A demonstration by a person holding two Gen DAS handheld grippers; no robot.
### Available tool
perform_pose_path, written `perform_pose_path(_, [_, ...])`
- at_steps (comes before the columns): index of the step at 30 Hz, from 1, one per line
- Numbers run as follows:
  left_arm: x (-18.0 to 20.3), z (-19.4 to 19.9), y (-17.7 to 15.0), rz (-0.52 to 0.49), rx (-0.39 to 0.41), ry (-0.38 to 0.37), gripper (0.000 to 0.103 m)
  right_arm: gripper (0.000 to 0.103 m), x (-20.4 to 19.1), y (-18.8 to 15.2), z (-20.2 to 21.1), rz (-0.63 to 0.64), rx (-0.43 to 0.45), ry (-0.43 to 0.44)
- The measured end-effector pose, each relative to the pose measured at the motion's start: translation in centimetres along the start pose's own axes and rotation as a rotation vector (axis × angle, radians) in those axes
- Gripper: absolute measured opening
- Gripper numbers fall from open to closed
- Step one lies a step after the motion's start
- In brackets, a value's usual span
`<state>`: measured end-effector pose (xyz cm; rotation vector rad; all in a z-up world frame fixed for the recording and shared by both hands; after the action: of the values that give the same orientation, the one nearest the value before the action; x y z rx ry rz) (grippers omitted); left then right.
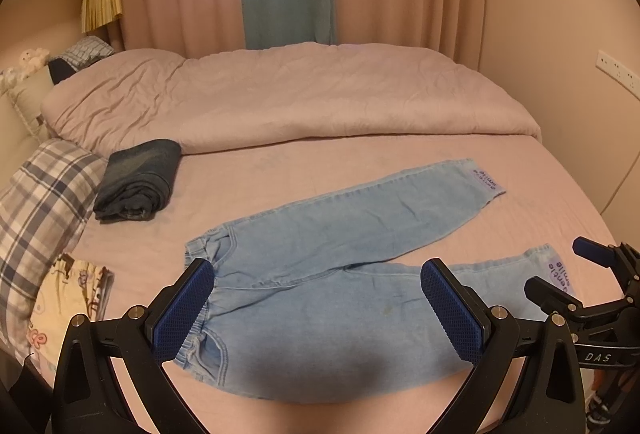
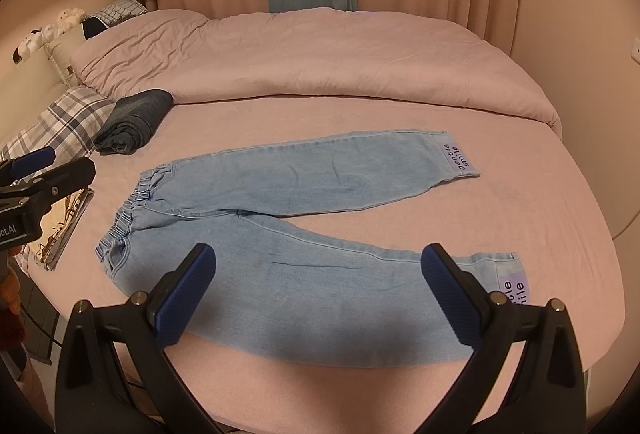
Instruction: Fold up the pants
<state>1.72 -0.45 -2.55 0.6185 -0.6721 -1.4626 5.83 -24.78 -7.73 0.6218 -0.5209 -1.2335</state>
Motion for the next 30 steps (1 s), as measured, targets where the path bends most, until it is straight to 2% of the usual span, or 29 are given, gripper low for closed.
perform_pose_path(6, [-0.4, -0.8, -0.3, 0.006, -0.022, -0.015, 0.103, 0.103, 0.0, 0.1, -0.3, 0.000, -0.010, 0.002])
perform_pose_path(10, [-1.3, -2.2, -0.9, 0.020, -0.048, -0.089, 0.103, 0.103, 0.1, 0.0, -1.1, 0.000, -0.031, 0.005])
perform_pose_path(14, [-4.3, -4.5, -2.0, 0.049, -0.080, -0.146, 0.103, 0.103, -0.4, 0.0, -2.7, 0.028, -0.056, 0.058])
perform_pose_path(17, [-8.3, -7.5, -3.1, 0.078, -0.133, -0.105, 0.103, 0.103, -1.4, 0.0, -4.2, 0.086, -0.072, 0.123])
perform_pose_path(20, [-12.6, -10.5, -4.3, 0.133, -0.190, -0.073, 0.103, 0.103, -2.9, 0.3, -7.0, 0.161, -0.109, 0.187])
perform_pose_path(24, [-17.1, -14.2, -5.1, 0.209, -0.259, -0.069, 0.103, 0.103, -4.4, 1.2, -11.5, 0.202, -0.162, 0.244])
perform_pose_path(30, [-21.3, -19.2, -3.7, 0.271, -0.292, -0.093, 0.103, 0.102, -7.5, 4.9, -19.8, 0.342, -0.201, 0.249])
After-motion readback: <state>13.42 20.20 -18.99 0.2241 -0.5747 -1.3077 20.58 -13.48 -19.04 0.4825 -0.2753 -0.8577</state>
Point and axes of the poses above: each gripper's, at about its wrist camera, not at the fingertips, and z roughly against the way its jaws point, x to its right, y to its top, the point moved 3 cm from there along -z, roughly the way its jaws point, and after that the axes turned 4 degrees about z, right-handed, at the moved point
